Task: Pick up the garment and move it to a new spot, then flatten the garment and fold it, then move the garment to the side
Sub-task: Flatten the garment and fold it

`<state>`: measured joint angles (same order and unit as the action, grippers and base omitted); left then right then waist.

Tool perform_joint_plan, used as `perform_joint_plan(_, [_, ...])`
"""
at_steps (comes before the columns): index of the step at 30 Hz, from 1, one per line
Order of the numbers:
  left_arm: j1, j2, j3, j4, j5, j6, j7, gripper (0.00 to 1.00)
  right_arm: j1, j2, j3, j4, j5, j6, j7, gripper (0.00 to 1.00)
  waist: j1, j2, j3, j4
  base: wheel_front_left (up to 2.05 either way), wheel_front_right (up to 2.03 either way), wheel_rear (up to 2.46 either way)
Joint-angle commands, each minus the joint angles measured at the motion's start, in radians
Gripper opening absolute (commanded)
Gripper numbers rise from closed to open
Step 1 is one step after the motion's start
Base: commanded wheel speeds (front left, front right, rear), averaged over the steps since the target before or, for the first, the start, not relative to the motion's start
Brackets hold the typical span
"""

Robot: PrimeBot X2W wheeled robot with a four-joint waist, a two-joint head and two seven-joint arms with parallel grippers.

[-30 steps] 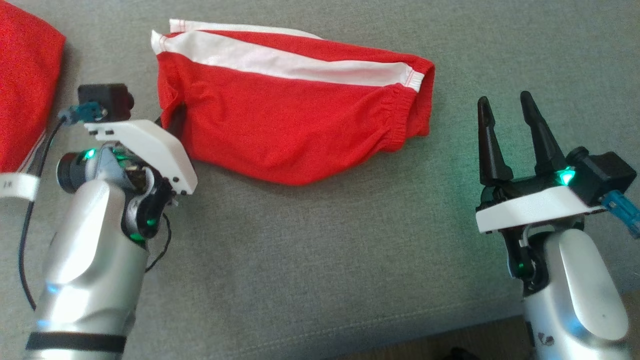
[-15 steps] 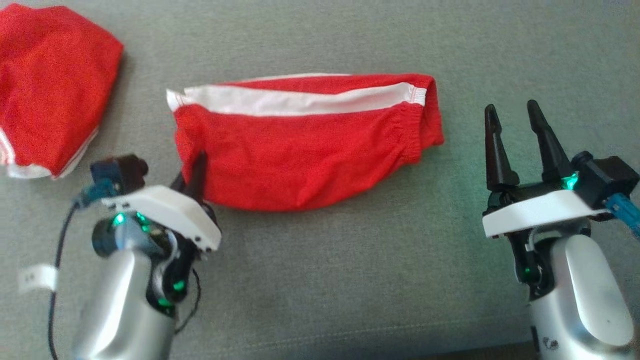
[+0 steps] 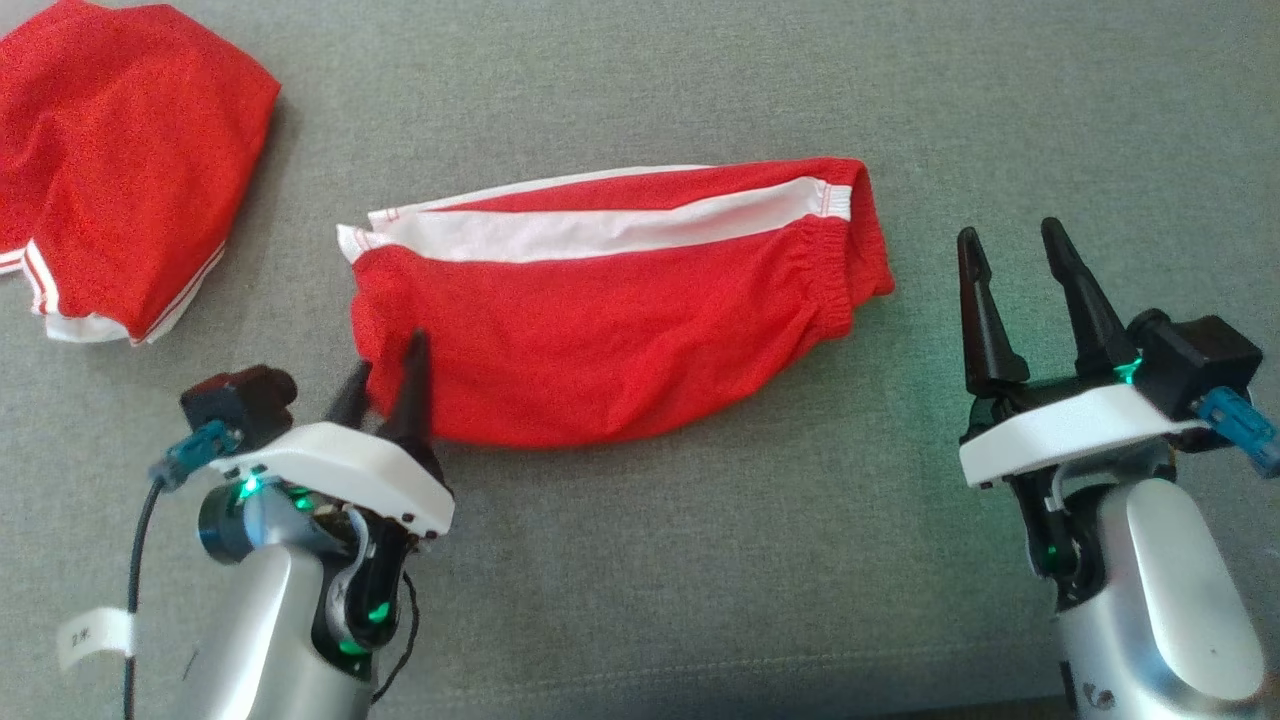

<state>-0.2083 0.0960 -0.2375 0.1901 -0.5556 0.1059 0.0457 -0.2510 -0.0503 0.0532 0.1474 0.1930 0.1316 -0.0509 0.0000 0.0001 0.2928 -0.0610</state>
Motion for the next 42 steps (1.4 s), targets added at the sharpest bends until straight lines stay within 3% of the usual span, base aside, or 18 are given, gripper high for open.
perform_joint_plan(1, [-0.014, 0.017, 0.044, -0.031, 0.015, -0.001, -0.029, 1.0, -0.008, 0.0, 0.022, -0.03, -0.003, -0.001, 0.006, 1.0, 0.0, -0.0001, -0.003, 0.0, 0.0, 0.0, 0.0])
perform_joint_plan(7, [0.006, 0.051, 0.047, -0.064, 0.059, -0.014, -0.127, 1.0, -0.01, 0.0, 0.011, -0.021, -0.009, -0.001, 0.022, 1.0, 0.0, -0.0001, -0.033, 0.005, 0.0, 0.0, 0.0])
perform_joint_plan(13, [0.059, 0.075, 0.052, -0.141, 0.106, 0.001, -0.215, 1.0, -0.016, 0.0, -0.004, -0.006, -0.022, -0.001, 0.07, 1.0, 0.0, -0.0001, -0.075, 0.024, 0.0, 0.0, 0.0])
perform_joint_plan(24, [0.166, 0.043, 0.031, -0.217, 0.141, 0.032, -0.282, 1.0, -0.075, 0.0, 0.021, 0.062, -0.022, -0.001, 0.248, 1.0, 0.0, -0.0001, -0.129, 0.077, 0.0, 0.0, 0.0])
perform_joint_plan(33, [0.173, 0.025, 0.012, -0.203, 0.149, 0.032, -0.294, 1.0, -0.199, 0.0, 0.018, 0.224, -0.047, -0.001, 0.389, 1.0, 0.0, -0.0001, -0.132, 0.123, 0.0, 0.0, 0.0])
perform_joint_plan(42, [0.162, 0.005, 0.007, -0.185, 0.144, 0.026, -0.302, 1.0, -0.296, -0.011, -0.047, 0.413, -0.116, -0.001, 0.53, 1.0, 0.0, -0.0001, -0.111, 0.165, 0.0, 0.0, 0.0])
